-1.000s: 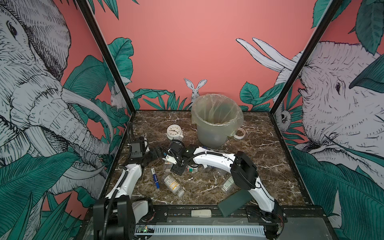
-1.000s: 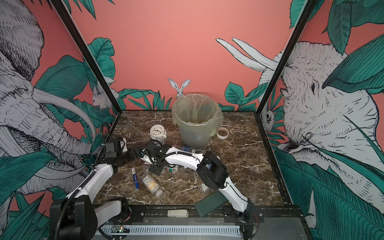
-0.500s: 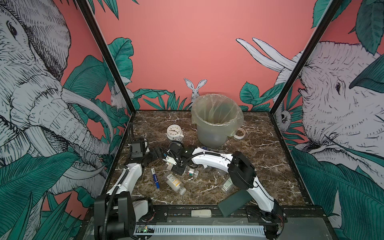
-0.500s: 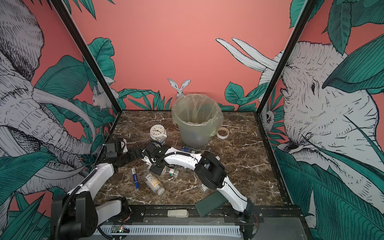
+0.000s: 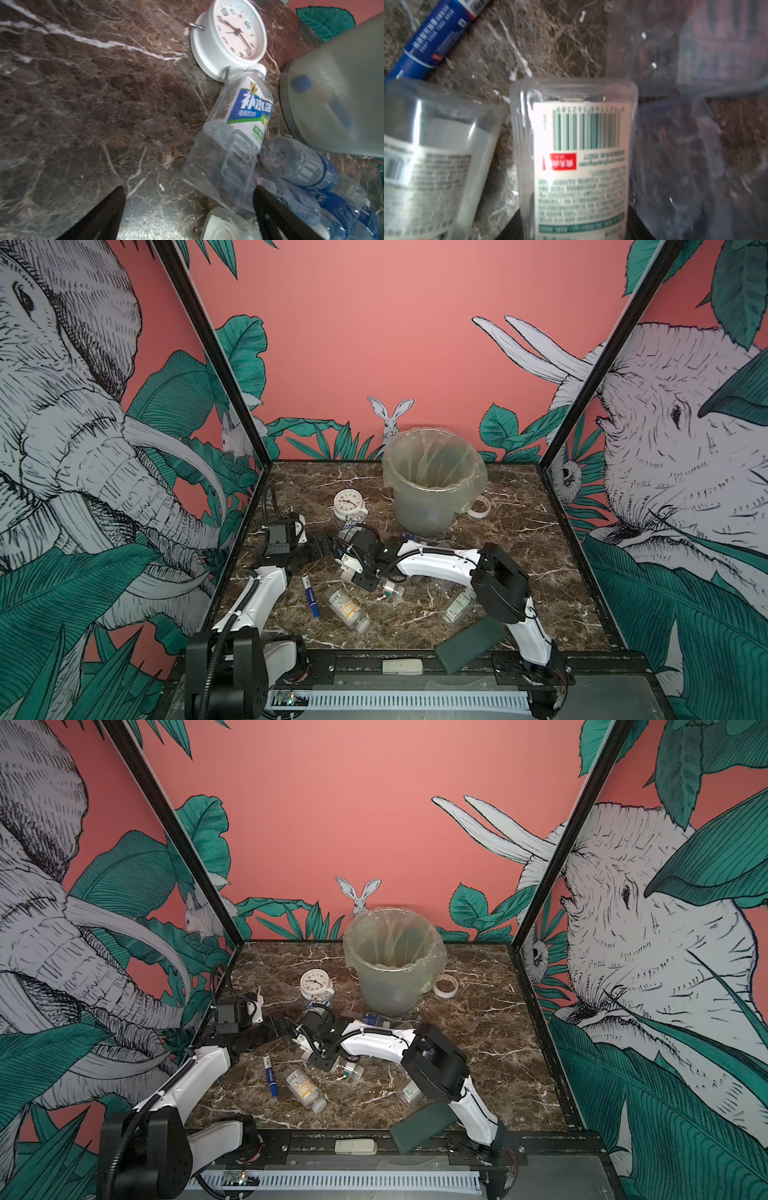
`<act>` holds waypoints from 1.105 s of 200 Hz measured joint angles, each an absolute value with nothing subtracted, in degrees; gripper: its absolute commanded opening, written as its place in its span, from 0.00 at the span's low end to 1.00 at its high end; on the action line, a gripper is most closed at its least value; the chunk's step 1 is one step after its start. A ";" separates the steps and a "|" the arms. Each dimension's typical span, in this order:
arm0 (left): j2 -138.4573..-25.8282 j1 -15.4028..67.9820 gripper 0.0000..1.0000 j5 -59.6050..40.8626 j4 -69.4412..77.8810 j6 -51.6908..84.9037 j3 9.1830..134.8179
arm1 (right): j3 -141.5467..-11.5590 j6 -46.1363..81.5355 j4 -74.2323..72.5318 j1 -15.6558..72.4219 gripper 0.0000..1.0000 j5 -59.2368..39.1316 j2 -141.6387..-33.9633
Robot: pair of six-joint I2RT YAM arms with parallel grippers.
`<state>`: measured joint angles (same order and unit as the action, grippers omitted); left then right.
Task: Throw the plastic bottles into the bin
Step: 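Lift the white-and-red labelled bottle and carry it over the bin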
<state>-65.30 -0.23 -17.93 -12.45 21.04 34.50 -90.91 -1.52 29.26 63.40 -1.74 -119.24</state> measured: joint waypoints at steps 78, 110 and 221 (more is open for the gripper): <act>-64.58 6.44 0.96 -16.73 -13.37 18.37 36.95 | -64.88 6.72 13.78 63.37 0.39 6.04 -84.20; -64.58 7.70 0.96 -16.62 -13.19 17.63 37.47 | -56.55 9.69 10.83 63.37 0.39 9.85 -74.94; -65.80 11.88 0.96 -14.13 -11.75 15.75 39.22 | -49.87 9.30 11.62 63.33 0.40 24.73 -51.53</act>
<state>-65.80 11.88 -14.13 -11.75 15.75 39.22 -49.87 9.30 11.62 63.33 24.73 -51.53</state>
